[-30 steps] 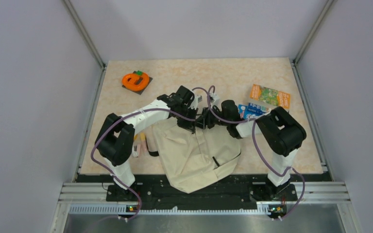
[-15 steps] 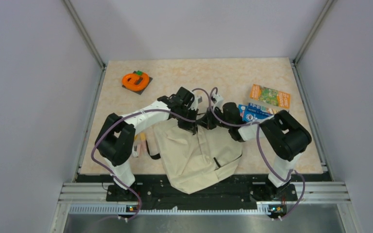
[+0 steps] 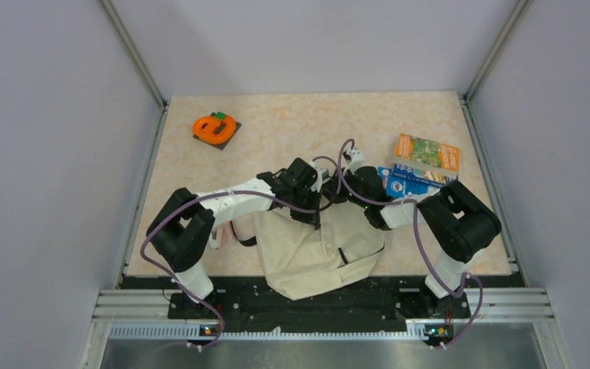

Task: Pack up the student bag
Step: Unzip the student bag at the center of the board.

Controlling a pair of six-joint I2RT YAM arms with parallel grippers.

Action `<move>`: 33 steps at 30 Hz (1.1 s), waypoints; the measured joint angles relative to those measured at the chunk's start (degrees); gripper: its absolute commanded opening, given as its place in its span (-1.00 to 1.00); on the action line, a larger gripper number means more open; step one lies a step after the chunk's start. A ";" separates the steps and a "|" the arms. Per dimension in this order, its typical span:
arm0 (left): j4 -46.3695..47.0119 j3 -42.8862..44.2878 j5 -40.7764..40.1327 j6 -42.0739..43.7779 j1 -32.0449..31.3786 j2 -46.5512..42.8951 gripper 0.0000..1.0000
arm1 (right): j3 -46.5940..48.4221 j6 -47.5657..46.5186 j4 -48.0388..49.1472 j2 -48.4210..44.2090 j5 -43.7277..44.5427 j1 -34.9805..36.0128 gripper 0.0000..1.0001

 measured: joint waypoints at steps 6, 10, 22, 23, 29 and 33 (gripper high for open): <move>2.97 -4.74 -1.36 -4.15 -4.48 -2.60 -1.00 | -1.07 -0.31 -0.85 -2.47 3.26 0.20 -1.00; 4.26 -6.05 -2.91 -6.14 -7.41 -4.55 -1.00 | -1.51 -0.96 -1.66 -3.80 4.79 0.20 -1.00; 8.72 -11.37 -8.13 -11.13 -11.96 -8.61 -1.00 | -1.51 -2.03 -3.30 -4.28 6.73 0.37 -1.00; 8.68 -11.69 -8.11 -11.50 -12.44 -8.74 -1.00 | -1.51 -2.16 -3.50 -4.28 7.02 0.37 -1.00; 6.95 -14.27 -9.60 -13.22 -14.36 -13.27 -1.00 | -1.51 -2.64 -3.67 -4.33 8.48 0.37 -1.00; 7.04 -14.93 -10.40 -14.25 -14.36 -17.55 -1.00 | -1.51 -2.73 -3.56 -4.33 9.60 0.37 -1.00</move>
